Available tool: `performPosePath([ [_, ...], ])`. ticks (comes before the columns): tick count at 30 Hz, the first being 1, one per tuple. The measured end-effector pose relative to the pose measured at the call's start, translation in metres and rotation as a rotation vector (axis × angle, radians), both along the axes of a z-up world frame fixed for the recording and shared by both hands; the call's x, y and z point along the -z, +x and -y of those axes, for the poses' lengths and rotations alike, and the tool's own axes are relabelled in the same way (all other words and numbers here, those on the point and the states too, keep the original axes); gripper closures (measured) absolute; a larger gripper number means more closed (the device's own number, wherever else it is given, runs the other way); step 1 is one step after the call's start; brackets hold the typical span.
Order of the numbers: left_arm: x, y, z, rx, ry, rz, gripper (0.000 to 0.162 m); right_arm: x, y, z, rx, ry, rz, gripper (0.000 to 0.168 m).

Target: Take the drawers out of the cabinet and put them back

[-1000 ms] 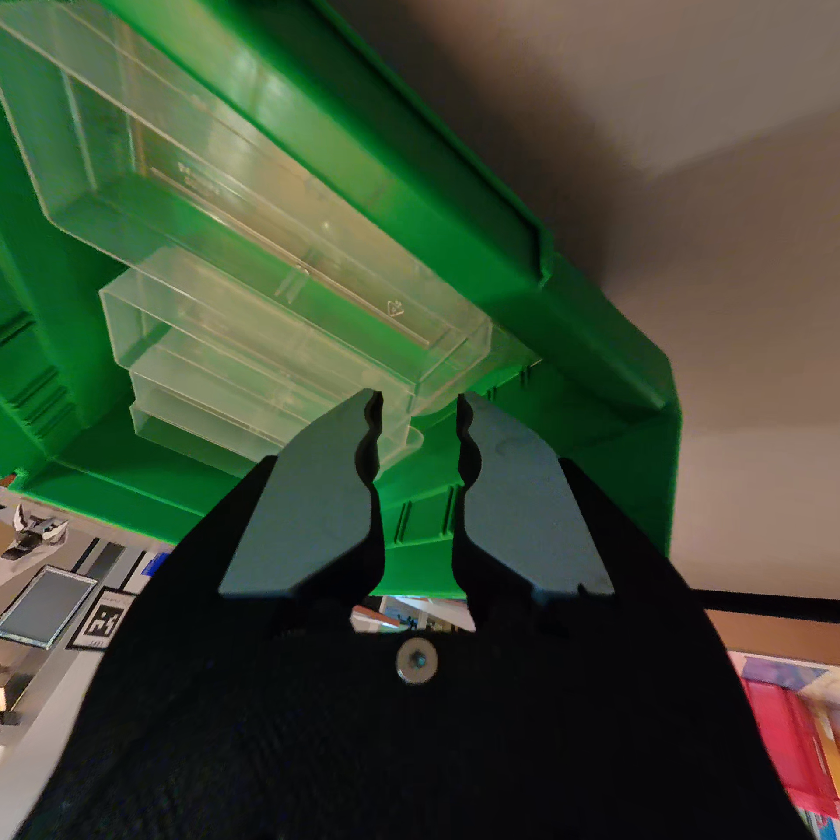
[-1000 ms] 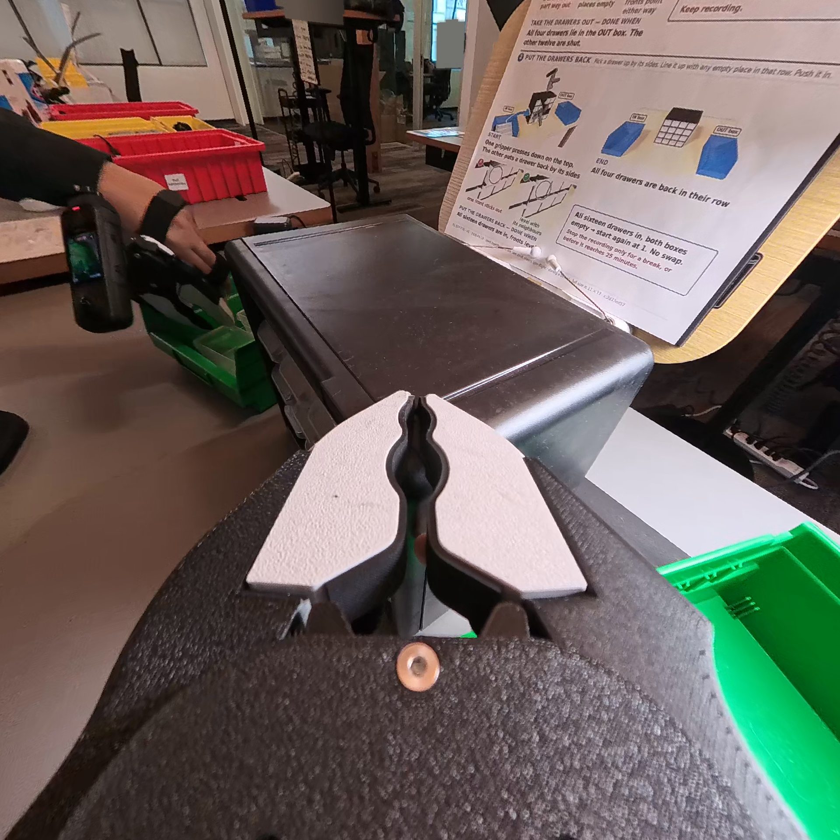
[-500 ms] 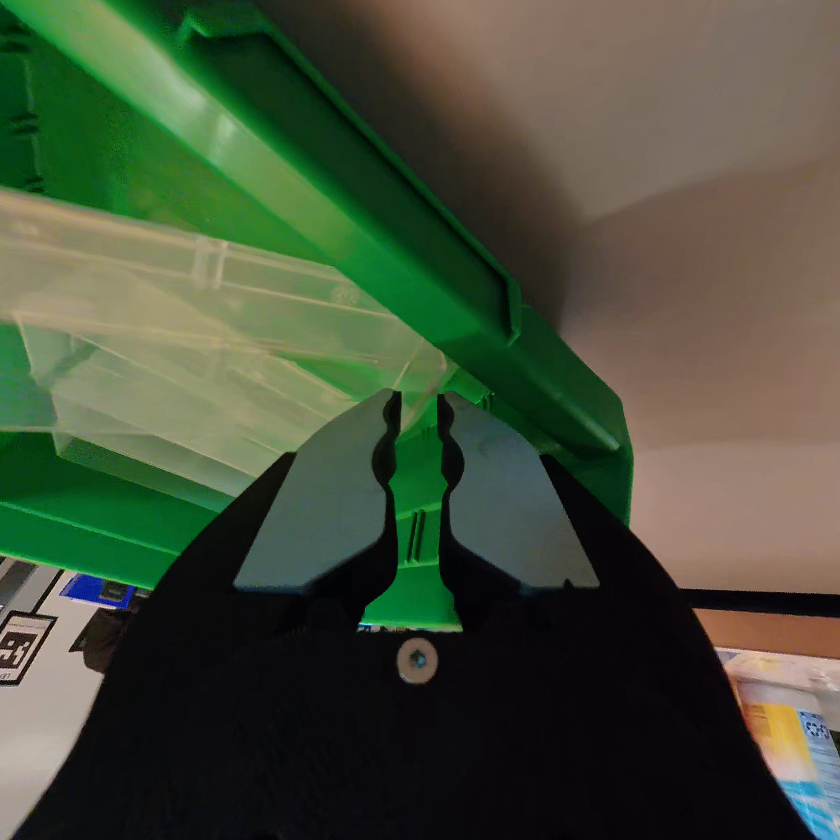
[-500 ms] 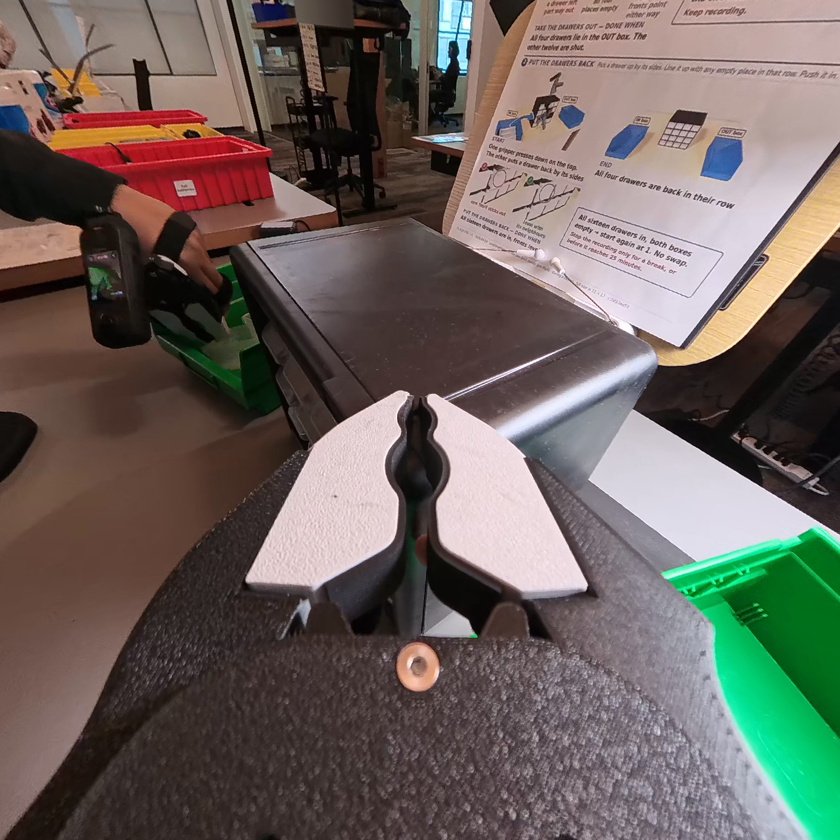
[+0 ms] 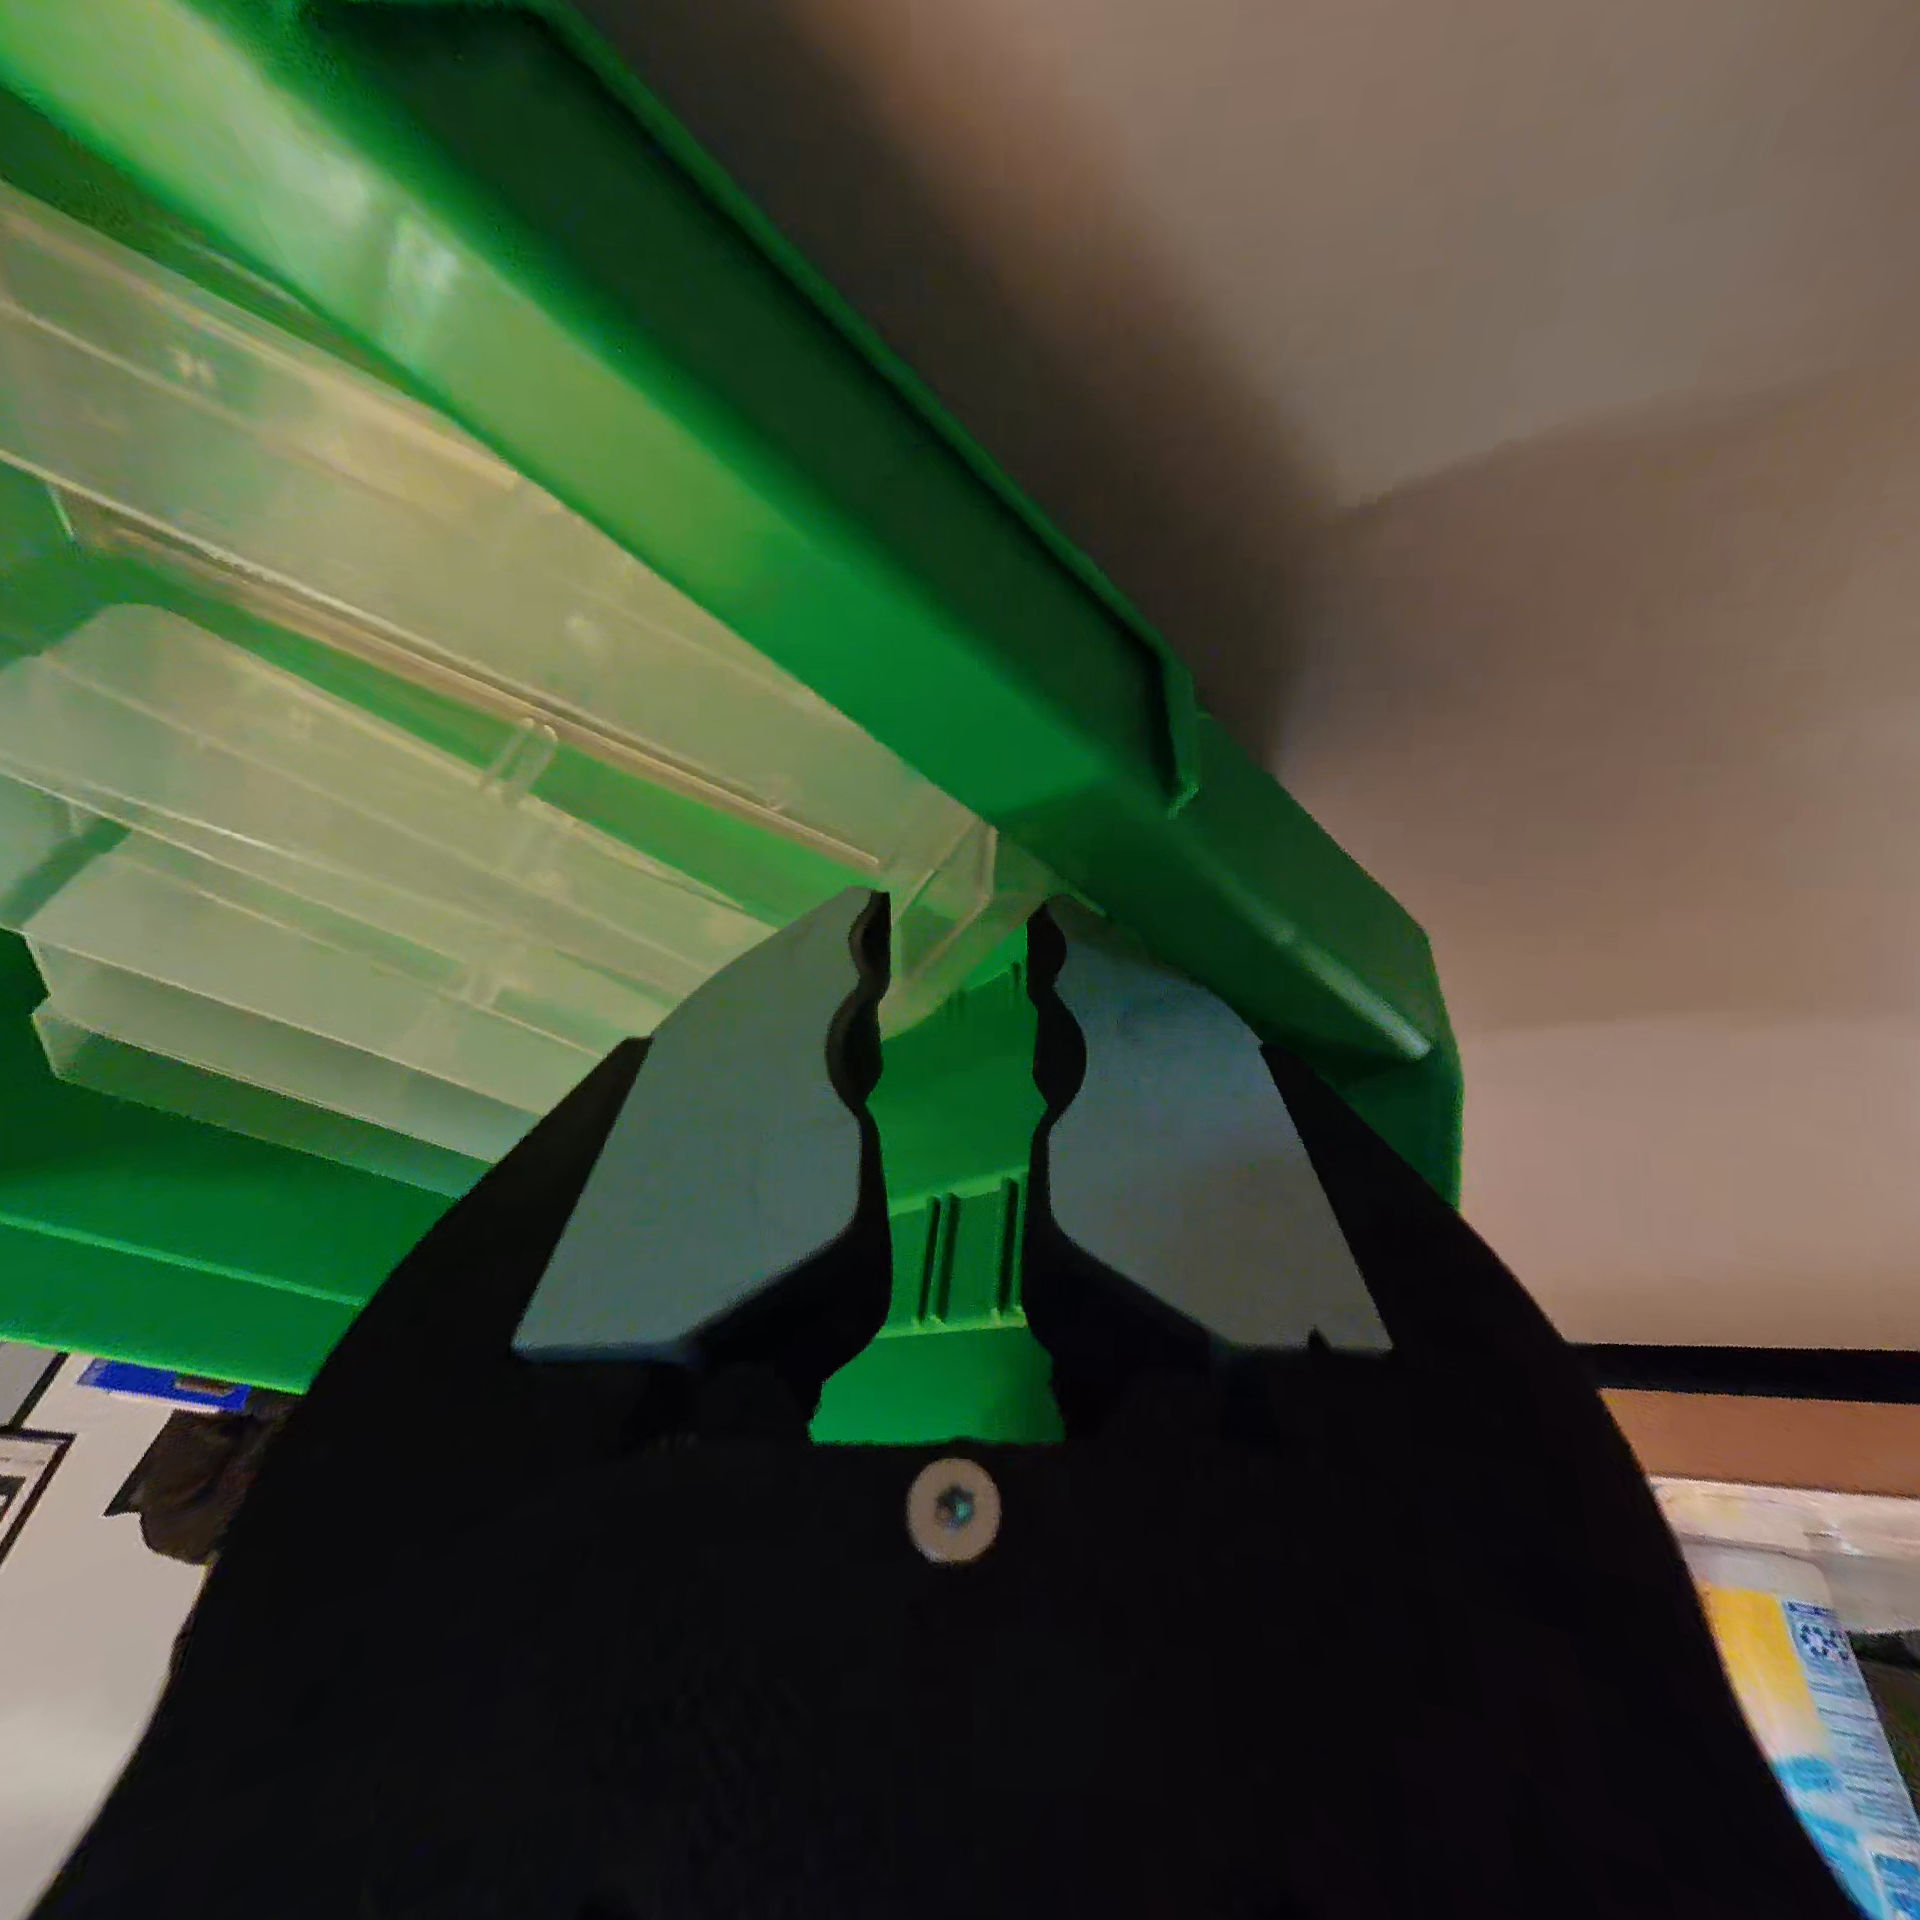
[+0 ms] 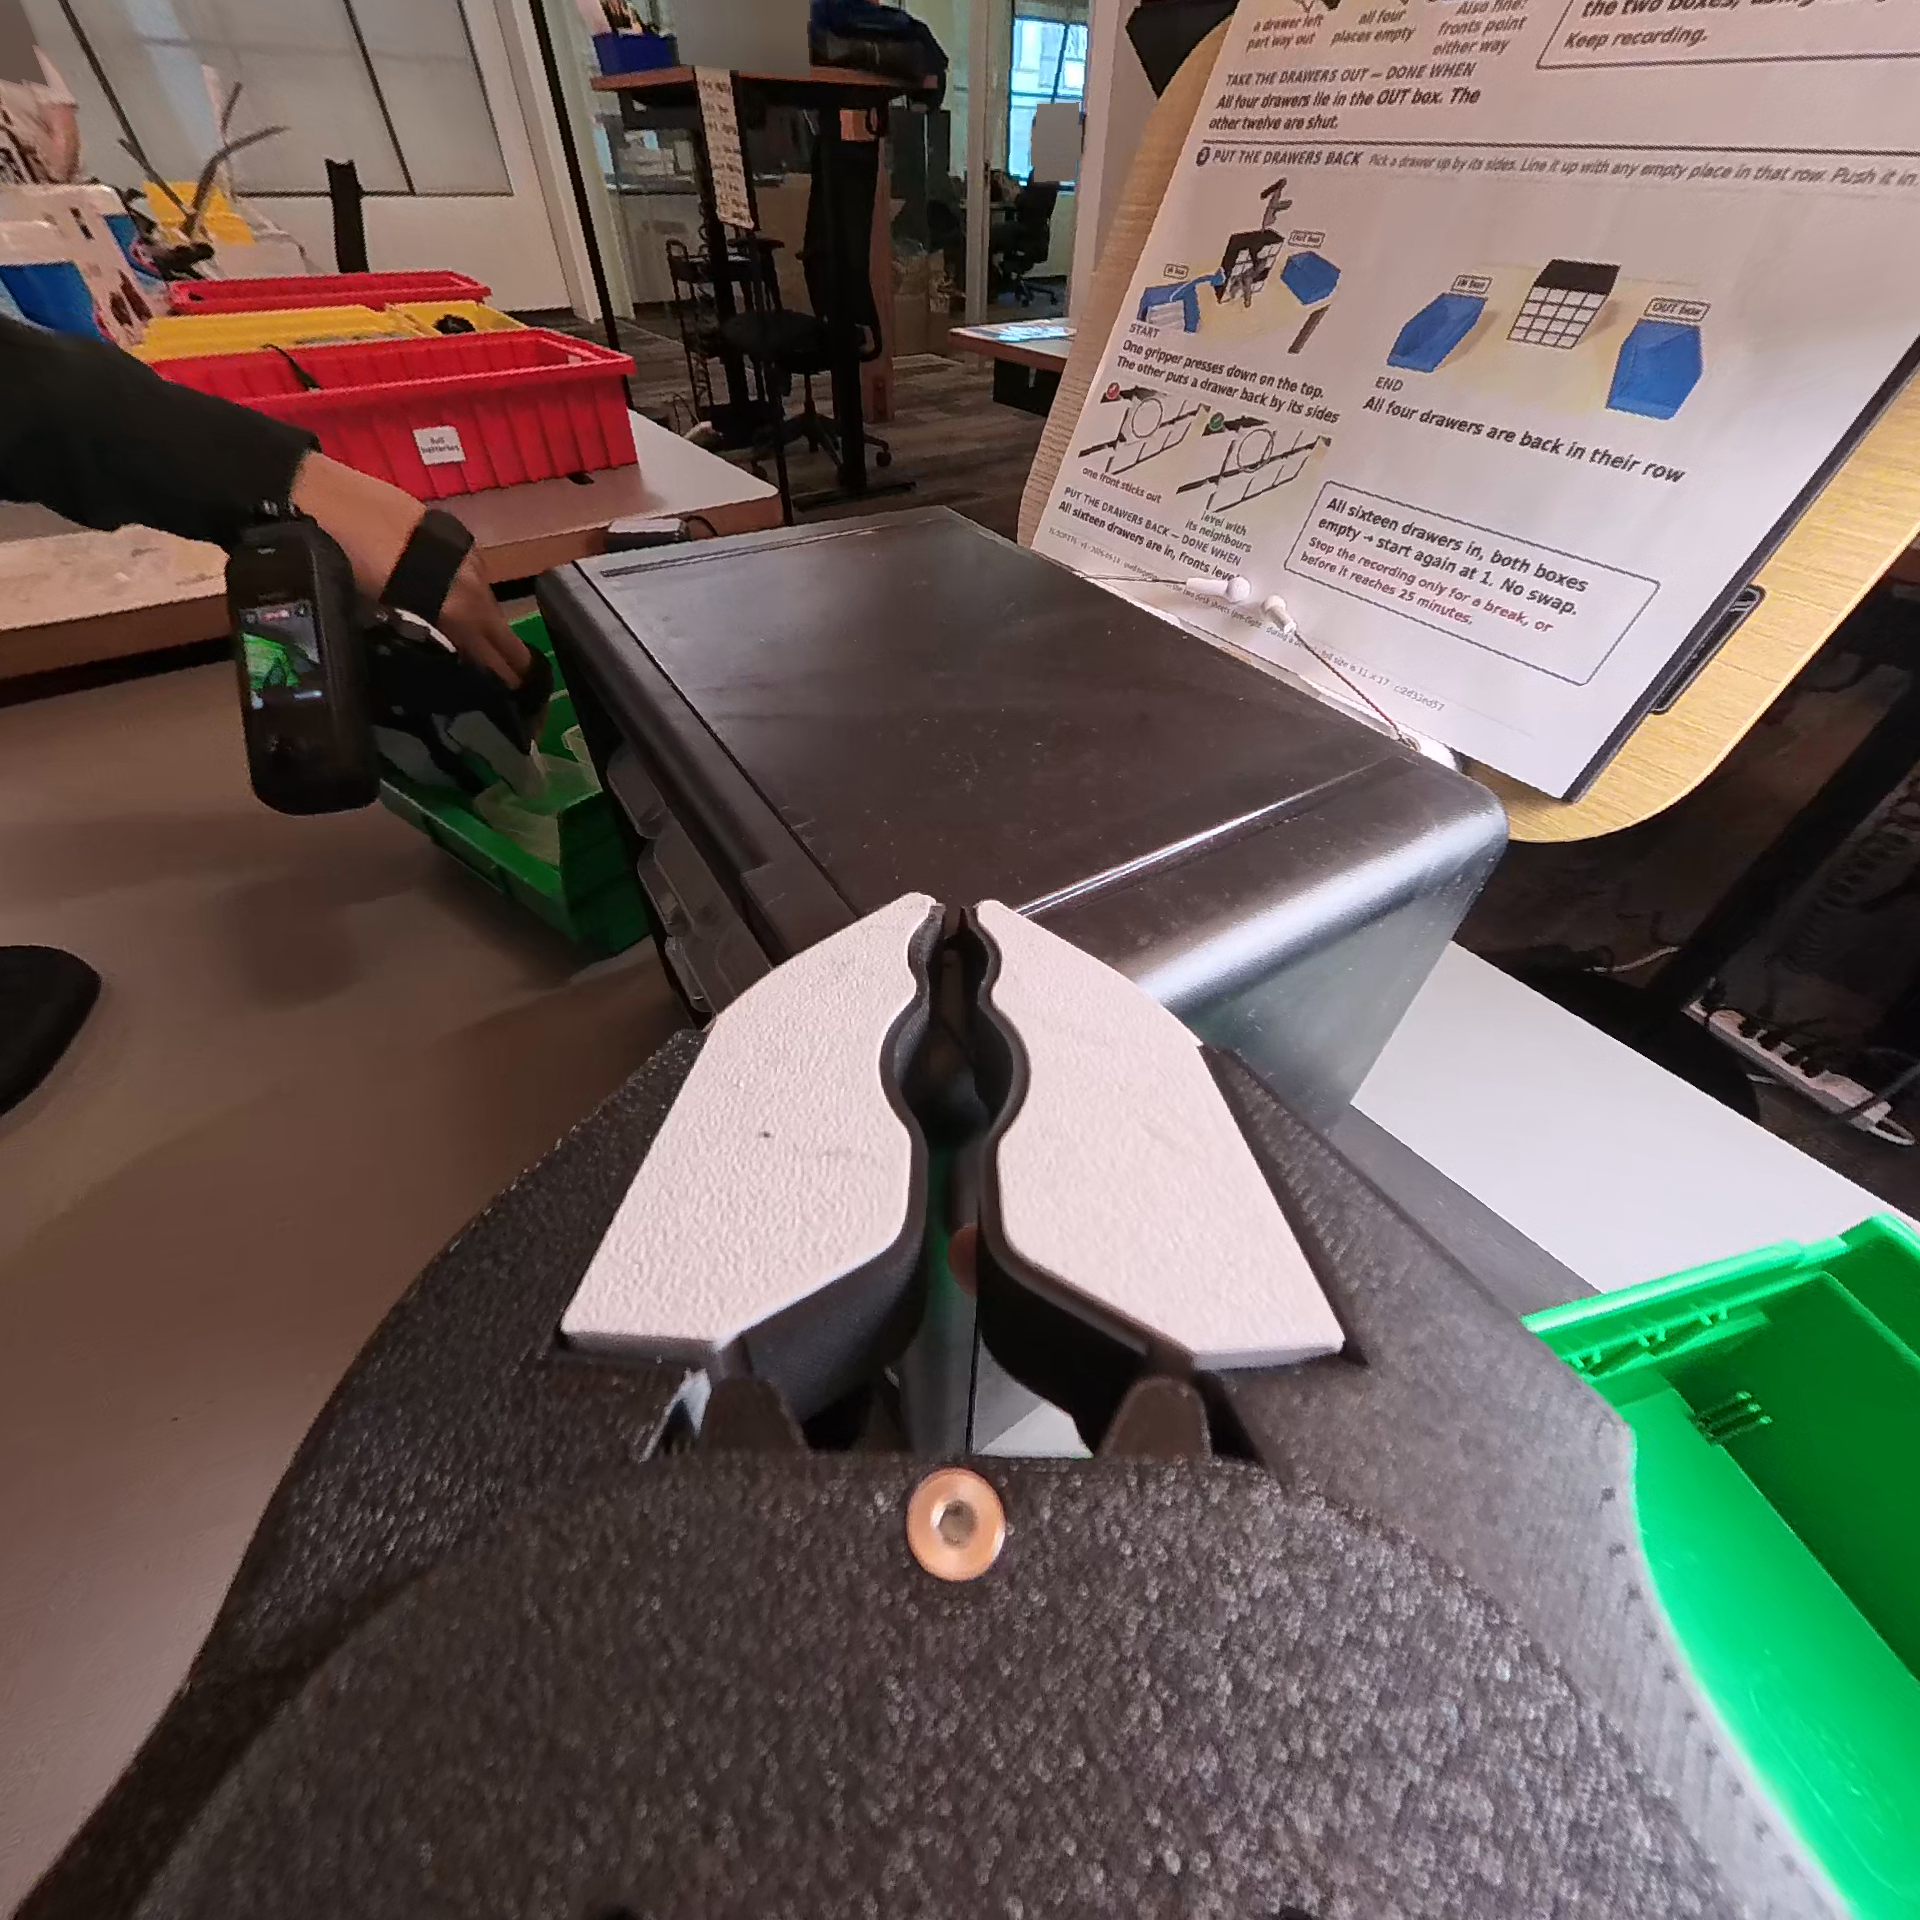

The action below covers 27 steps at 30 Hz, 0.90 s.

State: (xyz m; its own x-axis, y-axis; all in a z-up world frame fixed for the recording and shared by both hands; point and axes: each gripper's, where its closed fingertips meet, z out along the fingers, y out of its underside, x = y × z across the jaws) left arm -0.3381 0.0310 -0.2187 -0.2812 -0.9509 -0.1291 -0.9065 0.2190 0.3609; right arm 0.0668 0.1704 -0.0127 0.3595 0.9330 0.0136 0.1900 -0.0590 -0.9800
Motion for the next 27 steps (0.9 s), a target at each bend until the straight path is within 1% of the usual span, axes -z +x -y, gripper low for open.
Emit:
performPosePath([
  [3, -0.006, 0.009, 0.001, -0.043, 0.014, 0.047, 0.138, 0.0, 0.0, 0.0, -0.003, 0.0, -0.002, 0.166],
  [6, -0.023, 0.024, 0.007, -0.099, 0.033, 0.112, 0.139, 0.0, 0.0, 0.0, -0.006, -0.001, -0.003, 0.165],
  [8, -0.042, 0.033, 0.008, -0.122, 0.071, 0.143, 0.139, 0.0, 0.0, 0.0, -0.003, 0.002, 0.0, 0.165],
  [9, -0.052, 0.039, 0.011, -0.142, 0.076, 0.177, 0.142, 0.0, 0.0, 0.0, -0.001, 0.004, 0.002, 0.165],
  [11, -0.076, 0.055, 0.016, -0.201, 0.096, 0.265, 0.147, 0.0, 0.0, 0.0, 0.001, 0.006, 0.006, 0.165],
  [13, -0.102, 0.066, 0.021, -0.247, 0.128, 0.328, 0.147, 0.0, 0.0, 0.0, 0.003, 0.004, 0.008, 0.166],
  [15, -0.125, 0.085, 0.031, -0.293, 0.123, 0.434, 0.147, 0.0, 0.0, 0.0, 0.0, -0.005, 0.002, 0.166],
  [18, -0.15, 0.122, 0.055, -0.328, 0.056, 0.534, 0.147, 0.0, 0.0, 0.0, -0.011, -0.025, -0.018, 0.167],
  [20, -0.16, 0.153, 0.077, -0.355, -0.051, 0.612, 0.148, 0.0, 0.001, 0.001, -0.015, -0.033, -0.029, 0.168],
  [23, -0.173, 0.194, 0.101, -0.363, -0.191, 0.682, 0.147, 0.0, 0.001, 0.001, -0.016, -0.035, -0.033, 0.168],
  [25, -0.181, 0.217, 0.106, -0.358, -0.249, 0.723, 0.148, 0.0, 0.001, 0.001, -0.013, -0.03, -0.031, 0.168],
  [27, -0.186, 0.234, 0.102, -0.366, -0.277, 0.746, 0.148, 0.0, 0.001, 0.001, -0.012, -0.029, -0.031, 0.168],
])
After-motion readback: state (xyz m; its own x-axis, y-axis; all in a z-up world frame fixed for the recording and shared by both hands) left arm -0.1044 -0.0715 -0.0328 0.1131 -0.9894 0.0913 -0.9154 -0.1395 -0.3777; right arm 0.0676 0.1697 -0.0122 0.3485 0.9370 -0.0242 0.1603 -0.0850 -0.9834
